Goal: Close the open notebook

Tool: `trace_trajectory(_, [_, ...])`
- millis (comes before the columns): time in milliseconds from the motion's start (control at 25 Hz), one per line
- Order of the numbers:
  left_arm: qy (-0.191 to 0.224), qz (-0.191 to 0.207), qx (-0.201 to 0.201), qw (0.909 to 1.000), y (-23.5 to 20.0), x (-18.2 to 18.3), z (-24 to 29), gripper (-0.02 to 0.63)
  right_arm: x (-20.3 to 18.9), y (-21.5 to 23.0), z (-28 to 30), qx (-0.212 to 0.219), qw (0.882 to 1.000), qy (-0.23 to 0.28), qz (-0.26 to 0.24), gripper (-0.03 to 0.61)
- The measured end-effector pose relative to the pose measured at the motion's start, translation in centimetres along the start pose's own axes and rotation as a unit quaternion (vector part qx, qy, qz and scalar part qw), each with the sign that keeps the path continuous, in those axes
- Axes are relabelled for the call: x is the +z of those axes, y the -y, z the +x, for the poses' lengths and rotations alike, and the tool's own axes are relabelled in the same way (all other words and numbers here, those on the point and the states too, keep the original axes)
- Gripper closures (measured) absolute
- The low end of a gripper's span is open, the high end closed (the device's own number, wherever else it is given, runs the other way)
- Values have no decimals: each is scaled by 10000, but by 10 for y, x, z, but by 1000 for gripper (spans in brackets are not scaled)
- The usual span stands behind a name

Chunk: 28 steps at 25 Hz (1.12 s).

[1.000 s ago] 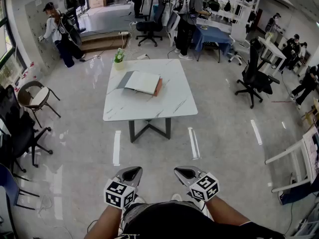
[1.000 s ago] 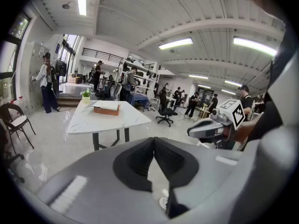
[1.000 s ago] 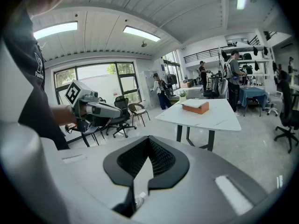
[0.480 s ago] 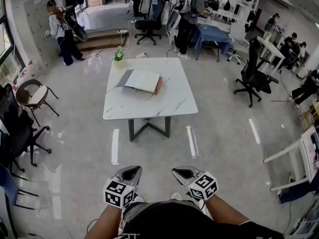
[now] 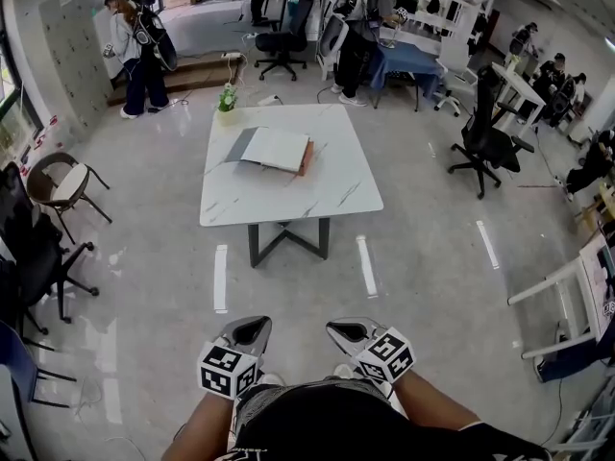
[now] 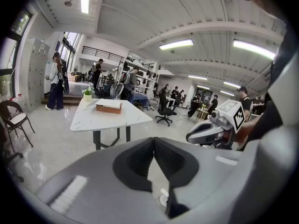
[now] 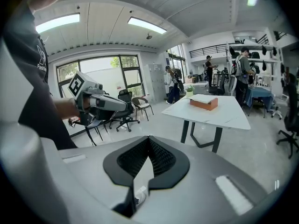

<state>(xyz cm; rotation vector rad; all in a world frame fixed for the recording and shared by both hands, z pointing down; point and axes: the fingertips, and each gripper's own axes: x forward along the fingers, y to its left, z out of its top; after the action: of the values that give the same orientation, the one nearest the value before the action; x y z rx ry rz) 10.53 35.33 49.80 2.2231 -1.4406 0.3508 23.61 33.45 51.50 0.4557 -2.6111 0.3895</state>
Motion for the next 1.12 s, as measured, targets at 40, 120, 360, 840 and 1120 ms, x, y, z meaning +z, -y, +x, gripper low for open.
trace_trajectory(40, [-8, 6, -5, 10000, -3, -1, -2, 555, 1, 0, 2, -39, 10000, 34, 55, 578])
trace_trajectory(120, [-22, 23, -24, 10000, -8, -2, -8, 555, 5, -1, 5, -113, 9997, 107, 184, 578])
trace_trajectory(360, [-32, 80, -83, 9999, -23, -3, -18, 555, 12, -10, 17, -246, 9986, 237, 391, 578])
trace_trajectory(840, [-73, 204, -349, 9992, -48, -9, -37, 555, 16, -37, 39, -444, 9980, 165, 413, 578])
trace_trajectory(1120, [-109, 151, -360, 9992, -65, -20, -54, 555, 18, -56, 57, -436, 9984, 116, 328, 578])
